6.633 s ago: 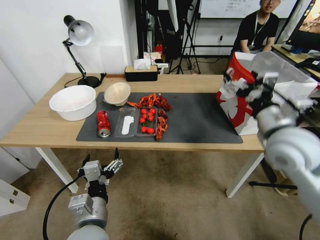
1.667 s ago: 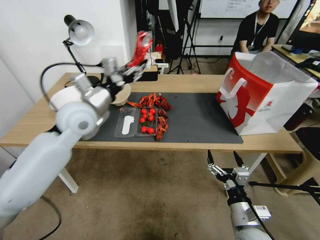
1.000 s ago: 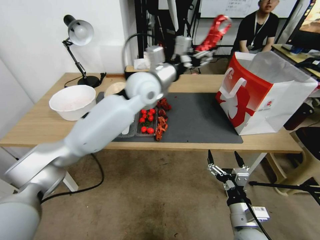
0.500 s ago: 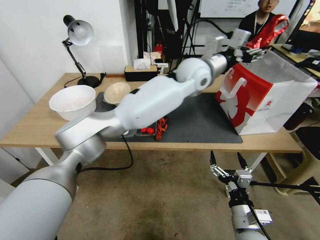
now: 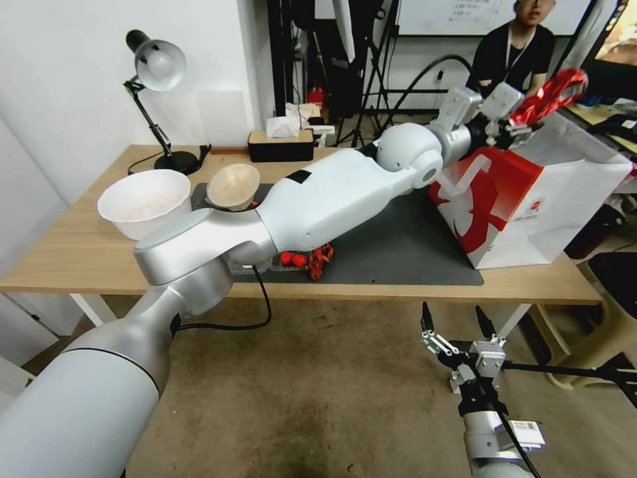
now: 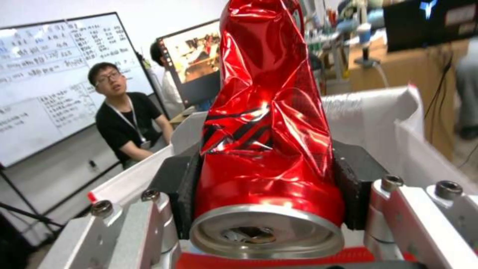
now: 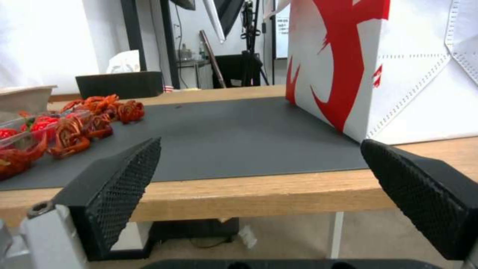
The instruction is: Pick up the trash from the table and place it into the takeout bag.
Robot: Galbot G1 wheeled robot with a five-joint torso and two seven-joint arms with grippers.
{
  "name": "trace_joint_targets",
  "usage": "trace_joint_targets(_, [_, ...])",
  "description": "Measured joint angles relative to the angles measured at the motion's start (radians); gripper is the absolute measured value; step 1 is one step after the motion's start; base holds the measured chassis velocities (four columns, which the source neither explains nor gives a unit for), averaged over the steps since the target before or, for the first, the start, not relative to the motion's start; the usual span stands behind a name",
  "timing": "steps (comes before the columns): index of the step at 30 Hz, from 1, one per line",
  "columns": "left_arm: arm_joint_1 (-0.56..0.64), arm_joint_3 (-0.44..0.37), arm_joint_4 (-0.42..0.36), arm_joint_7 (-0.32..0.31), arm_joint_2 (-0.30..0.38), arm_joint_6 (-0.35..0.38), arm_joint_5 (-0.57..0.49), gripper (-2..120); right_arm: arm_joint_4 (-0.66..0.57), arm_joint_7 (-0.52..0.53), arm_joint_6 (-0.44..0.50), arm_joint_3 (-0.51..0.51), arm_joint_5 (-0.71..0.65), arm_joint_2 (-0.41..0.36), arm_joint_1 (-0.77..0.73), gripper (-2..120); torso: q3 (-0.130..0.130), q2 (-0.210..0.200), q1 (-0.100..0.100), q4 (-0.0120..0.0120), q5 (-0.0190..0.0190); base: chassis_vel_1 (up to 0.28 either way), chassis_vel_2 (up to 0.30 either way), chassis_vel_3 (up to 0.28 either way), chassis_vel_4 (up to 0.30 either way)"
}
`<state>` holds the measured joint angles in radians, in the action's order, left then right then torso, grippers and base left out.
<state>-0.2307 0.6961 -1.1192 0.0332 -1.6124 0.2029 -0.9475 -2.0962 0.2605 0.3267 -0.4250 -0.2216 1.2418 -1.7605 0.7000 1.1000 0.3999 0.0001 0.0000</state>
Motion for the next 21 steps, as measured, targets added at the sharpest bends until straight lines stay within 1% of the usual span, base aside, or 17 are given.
trace_joint_targets(7, [-0.025,0.023,-0.001,0.004,0.002,0.039,0.087,52,-0.001,0.000,-0.001,0.003,0.000,-0.002,0.002,100,0.000,0.000,0.000,-0.0002,0.0000,0.000,0.000,0.000,0.000])
trace_joint_targets(8, [-0.025,0.023,-0.001,0.004,0.002,0.039,0.087,52,-0.001,0.000,-0.001,0.003,0.000,-0.002,0.002,100,0.000,0.000,0.000,-0.0002,0.0000,0.000,0.000,0.000,0.000])
trace_joint_targets(9, [-0.031,0.025,-0.001,0.009,0.002,0.041,0.102,54,-0.001,0.000,-0.001,0.003,0.000,-0.002,0.002,100,0.000,0.000,0.000,-0.0001,0.0000,0.000,0.000,0.000,0.000])
trace_joint_targets(10, [-0.036,0.029,-0.001,0.010,0.002,0.043,0.109,61,0.000,-0.001,-0.001,0.003,0.000,-0.002,0.002,100,0.000,0.000,0.000,-0.0001,0.0000,0.000,0.000,0.000,0.000])
trace_joint_targets(11, [-0.036,0.029,-0.001,0.010,0.002,0.043,0.109,61,0.000,-0.001,-0.001,0.003,0.000,-0.002,0.002,100,0.000,0.000,0.000,-0.0001,0.0000,0.000,0.000,0.000,0.000])
trace_joint_targets(13, [-0.040,0.031,-0.006,0.010,0.003,0.058,0.112,71,0.002,-0.001,-0.001,0.003,0.000,-0.002,0.003,100,0.000,0.000,0.000,-0.0002,0.0000,0.000,0.000,0.000,0.000])
trace_joint_targets(14, [-0.040,0.031,-0.006,0.010,0.003,0.058,0.112,71,0.002,-0.001,-0.001,0.003,0.000,-0.002,0.003,100,0.000,0.000,0.000,-0.0002,0.0000,0.000,0.000,0.000,0.000])
trace_joint_targets(16, [-0.040,0.030,-0.003,0.009,0.004,0.060,0.112,83,0.006,0.000,-0.001,0.003,0.000,-0.001,0.007,100,0.000,0.000,0.000,-0.0001,0.0000,0.000,0.000,0.000,0.000])
trace_joint_targets(17, [-0.040,0.030,-0.003,0.009,0.004,0.060,0.112,83,0.006,0.000,-0.001,0.003,0.000,-0.001,0.007,100,0.000,0.000,0.000,-0.0001,0.0000,0.000,0.000,0.000,0.000])
trace_joint_targets(20, [-0.041,0.017,-0.003,0.003,0.005,0.061,0.109,95,0.010,0.000,-0.001,0.004,-0.001,-0.002,0.009,100,0.000,0.000,0.000,-0.0002,-0.0001,0.000,0.000,0.000,0.000])
trace_joint_targets(21, [-0.041,0.017,-0.003,0.003,0.005,0.061,0.109,95,0.010,0.000,-0.001,0.004,-0.001,-0.002,0.009,100,0.000,0.000,0.000,-0.0002,-0.0001,0.000,0.000,0.000,0.000])
